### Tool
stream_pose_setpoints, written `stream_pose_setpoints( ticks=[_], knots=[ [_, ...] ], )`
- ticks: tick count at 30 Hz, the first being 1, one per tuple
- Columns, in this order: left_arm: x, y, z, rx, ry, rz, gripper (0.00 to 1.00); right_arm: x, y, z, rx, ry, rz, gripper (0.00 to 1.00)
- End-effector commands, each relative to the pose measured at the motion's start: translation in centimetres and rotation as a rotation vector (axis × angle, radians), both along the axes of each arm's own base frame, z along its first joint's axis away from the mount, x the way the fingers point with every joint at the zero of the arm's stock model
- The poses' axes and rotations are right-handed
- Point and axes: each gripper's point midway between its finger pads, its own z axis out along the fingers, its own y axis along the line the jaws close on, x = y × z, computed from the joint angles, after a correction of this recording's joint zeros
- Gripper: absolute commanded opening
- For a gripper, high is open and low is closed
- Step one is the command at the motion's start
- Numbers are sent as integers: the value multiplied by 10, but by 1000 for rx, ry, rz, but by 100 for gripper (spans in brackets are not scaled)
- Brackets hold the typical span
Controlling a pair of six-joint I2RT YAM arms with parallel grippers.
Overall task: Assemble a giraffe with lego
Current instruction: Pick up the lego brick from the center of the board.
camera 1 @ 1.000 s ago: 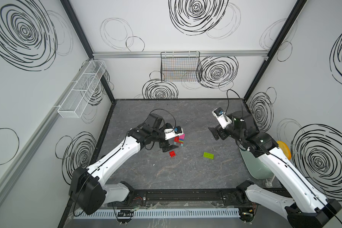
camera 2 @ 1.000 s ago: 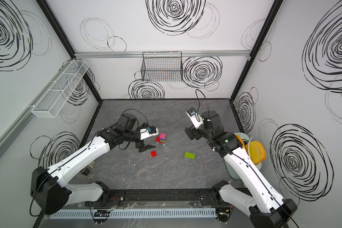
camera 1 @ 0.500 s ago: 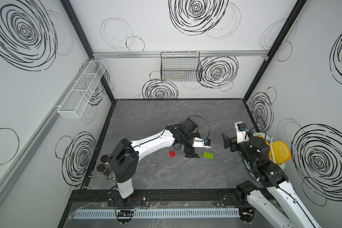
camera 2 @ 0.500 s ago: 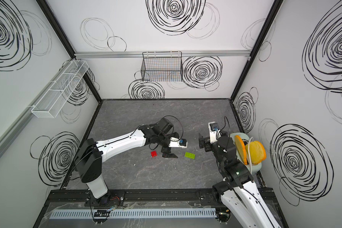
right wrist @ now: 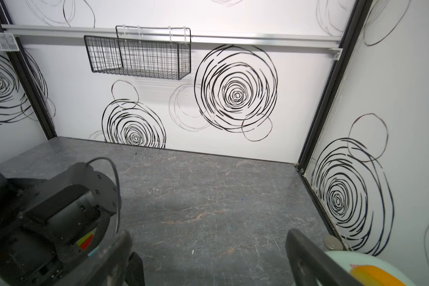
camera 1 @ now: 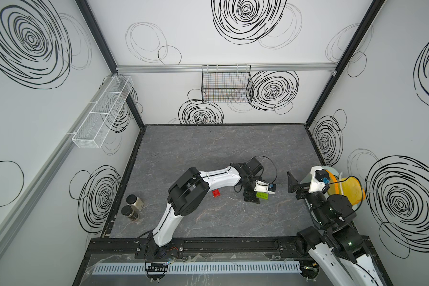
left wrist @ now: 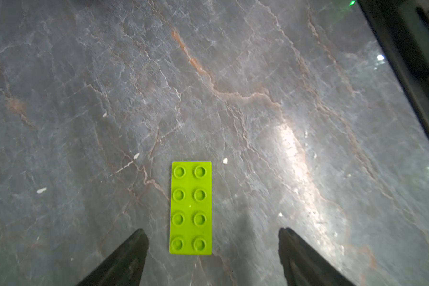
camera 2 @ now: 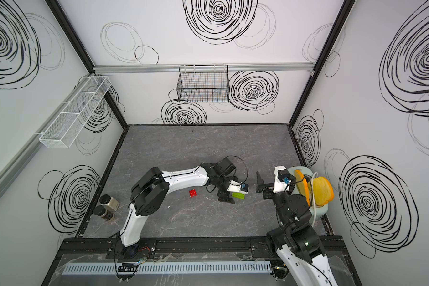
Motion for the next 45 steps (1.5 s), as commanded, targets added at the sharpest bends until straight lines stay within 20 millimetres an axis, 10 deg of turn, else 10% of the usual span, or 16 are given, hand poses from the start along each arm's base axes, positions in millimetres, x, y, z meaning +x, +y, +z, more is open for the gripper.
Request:
stream_pose_setpoints(
  ticks=[1, 33, 45],
  knots=[
    [15, -16, 3, -32, -46, 4, 85, -8, -1, 14, 33, -84, 21, 99],
    [19, 19, -45, 151, -8, -38, 27, -7, -2, 12, 5, -73, 25, 99],
    [32, 15, 59, -8, -66, 12, 21, 18, -4, 23, 82, 154, -33, 99]
  ],
)
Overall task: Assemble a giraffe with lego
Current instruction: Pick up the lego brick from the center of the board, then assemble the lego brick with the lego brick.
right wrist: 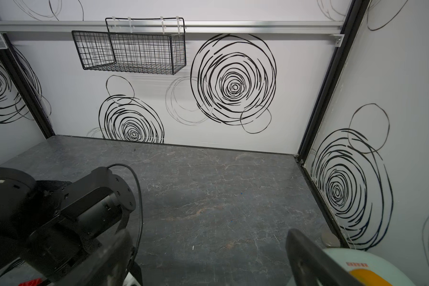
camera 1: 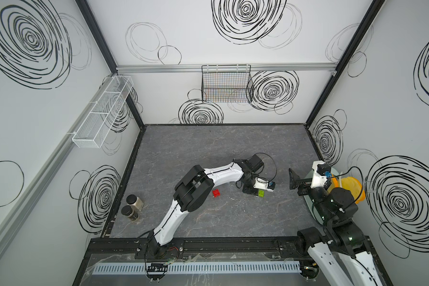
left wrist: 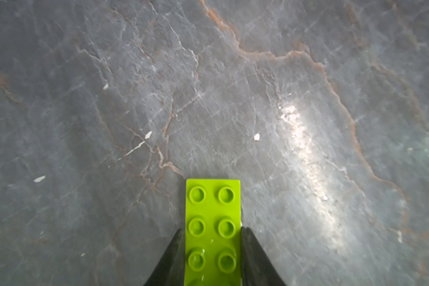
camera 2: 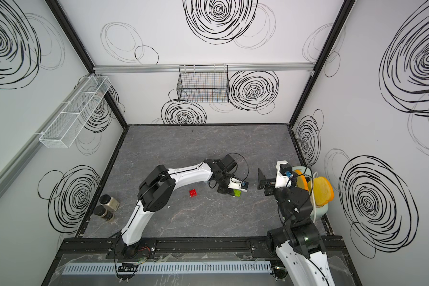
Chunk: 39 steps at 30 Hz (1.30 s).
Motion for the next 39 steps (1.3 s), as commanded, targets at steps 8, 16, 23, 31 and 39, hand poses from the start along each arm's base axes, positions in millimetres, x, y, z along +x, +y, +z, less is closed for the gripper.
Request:
stream_pose_setpoints(
  ticks=[8, 16, 23, 31, 39],
  knots=[
    [9, 10, 146, -198, -77, 24, 21, 14, 19, 36, 202, 157, 42, 99],
    [37, 65, 200, -219, -107, 115, 20, 33, 65, 17, 390, 325, 235, 91],
    [48, 131, 192, -129, -67, 150, 21, 44, 102, -29, 660, 511, 437, 76],
    [48, 156, 164, -88, -38, 149, 21, 50, 142, -53, 802, 639, 648, 70],
    [43, 148, 151, -131, -21, 95, 22, 48, 190, -72, 872, 730, 776, 67]
  ],
)
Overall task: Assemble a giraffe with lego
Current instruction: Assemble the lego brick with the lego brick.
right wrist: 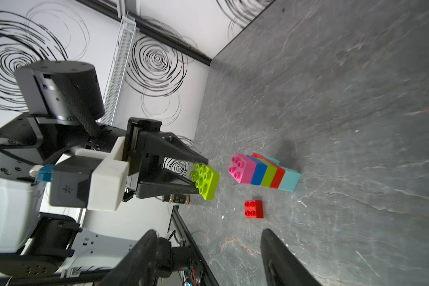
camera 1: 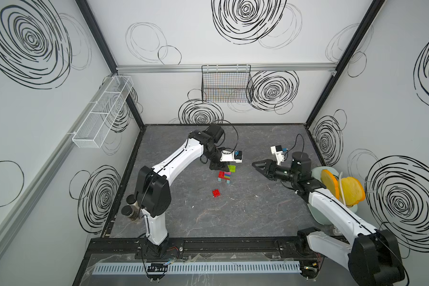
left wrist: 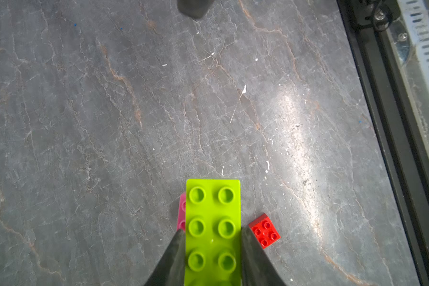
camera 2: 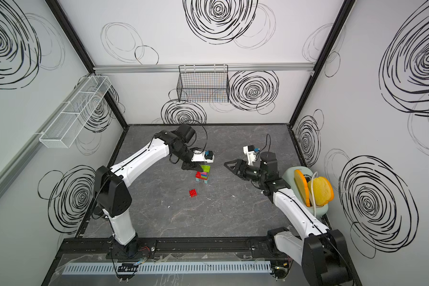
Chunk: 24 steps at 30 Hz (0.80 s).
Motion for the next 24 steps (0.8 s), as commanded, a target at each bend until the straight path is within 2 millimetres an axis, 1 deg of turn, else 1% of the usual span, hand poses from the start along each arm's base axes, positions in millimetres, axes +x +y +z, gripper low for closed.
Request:
stream_pose_setpoints(
  ticks=[1, 5, 8, 10, 13, 17, 19, 24],
  knots=[
    [-3, -8, 14, -70, -44, -45, 22, -2, 21, 16, 85, -46, 68, 66],
    [-3, -13, 15, -77, -61, -60, 22, -1, 36, 13, 118, -23, 107, 64],
    [-4, -16, 13, -83, -76, -79, 22, 1, 45, 6, 116, -4, 128, 62],
    [-2, -18, 14, -86, -82, -76, 22, 3, 47, -1, 114, 15, 130, 60],
    [-2, -20, 17, -98, -80, -81, 22, 6, 48, -6, 120, 24, 127, 59],
    [-1, -21, 14, -98, -80, -87, 22, 8, 52, -13, 132, 48, 135, 56],
    [-2, -23, 17, -106, -73, -85, 22, 9, 53, -14, 147, 55, 138, 53],
    [-6, -24, 16, -114, -75, -99, 22, 10, 62, -17, 152, 61, 161, 45]
  ],
)
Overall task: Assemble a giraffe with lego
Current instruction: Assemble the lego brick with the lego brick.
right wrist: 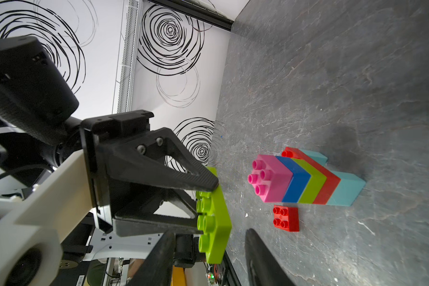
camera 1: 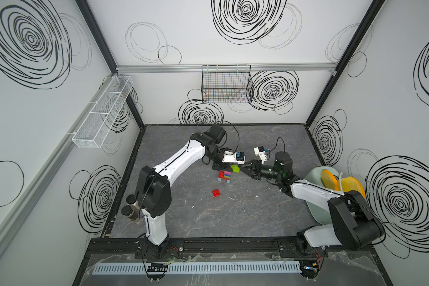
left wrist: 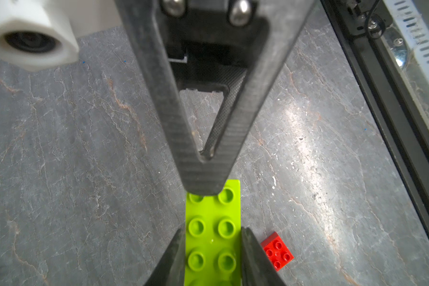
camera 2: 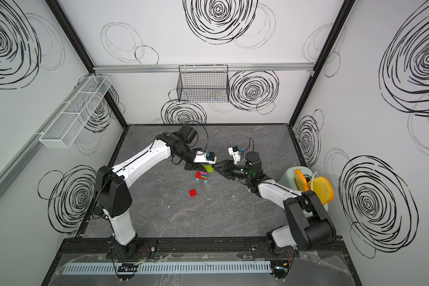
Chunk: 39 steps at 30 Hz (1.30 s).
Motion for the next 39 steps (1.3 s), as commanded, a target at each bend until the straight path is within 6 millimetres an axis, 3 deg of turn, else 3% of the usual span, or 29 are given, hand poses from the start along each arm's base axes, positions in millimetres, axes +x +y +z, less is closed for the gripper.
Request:
stream_pose_setpoints(
  ticks=[1, 7, 14, 16, 18, 19, 20, 21, 25, 29, 35, 39],
  knots=[
    [-4, -6, 14, -47, -27, -25, 22, -2, 9, 7, 32, -25, 38, 44],
    [-4, -8, 15, -51, -35, -34, 22, -7, 18, 1, 30, -15, 67, 38],
    [-5, -7, 10, -41, -41, -46, 25, -6, 19, 1, 36, -15, 70, 8],
    [-3, -6, 11, -44, -40, -33, 40, -6, 18, -1, 35, -10, 68, 0],
    [-2, -4, 18, -71, -44, -20, 67, -6, 15, -3, 35, -12, 60, 0],
    [0, -2, 21, -84, -49, -9, 74, -6, 14, -4, 35, -13, 57, 0],
    [3, 2, 26, -100, -61, 8, 95, -6, 13, -4, 35, -14, 54, 0],
    [7, 5, 31, -116, -67, 33, 98, -7, 12, -6, 35, -7, 53, 0],
    [28, 24, 58, -193, -10, 209, 98, -9, 11, -7, 56, 1, 47, 0],
    [55, 43, 71, -256, 54, 487, 98, -7, 10, -13, 82, 42, 18, 0],
    [64, 71, 53, -273, 212, 813, 98, -4, 13, -6, 159, 73, -45, 0],
    [66, 73, 37, -292, 323, 925, 98, -1, 17, 3, 226, 72, -50, 0]
  ],
)
